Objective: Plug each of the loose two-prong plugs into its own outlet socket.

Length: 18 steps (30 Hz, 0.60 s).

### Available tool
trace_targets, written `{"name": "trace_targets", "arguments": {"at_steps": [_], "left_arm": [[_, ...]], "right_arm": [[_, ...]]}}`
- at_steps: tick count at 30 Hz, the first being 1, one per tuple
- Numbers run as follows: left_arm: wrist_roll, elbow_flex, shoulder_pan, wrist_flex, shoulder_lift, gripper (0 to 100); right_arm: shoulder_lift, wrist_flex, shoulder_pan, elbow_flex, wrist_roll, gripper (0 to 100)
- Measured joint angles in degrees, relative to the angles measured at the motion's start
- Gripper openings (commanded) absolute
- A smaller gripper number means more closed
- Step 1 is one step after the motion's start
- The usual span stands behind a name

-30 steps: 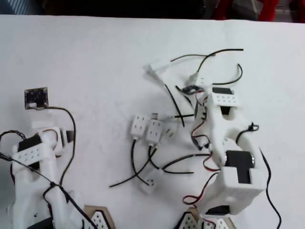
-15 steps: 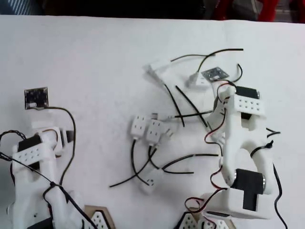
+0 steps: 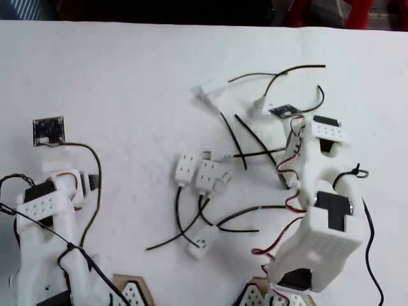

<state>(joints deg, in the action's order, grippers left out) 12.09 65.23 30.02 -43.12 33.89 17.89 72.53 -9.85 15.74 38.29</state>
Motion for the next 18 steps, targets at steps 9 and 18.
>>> {"name": "trace_targets", "arguments": {"at_steps": [9,18], "left_arm": [[0.0,0.0,0.0,0.0,0.0,27],[0.0,0.0,0.0,0.0,0.0,27]], "right_arm": [[-1.8,4.4,4.7,0.4,0.2,1.7],[-18.9,4.0,12.8,15.1,0.3,2.4]]}}
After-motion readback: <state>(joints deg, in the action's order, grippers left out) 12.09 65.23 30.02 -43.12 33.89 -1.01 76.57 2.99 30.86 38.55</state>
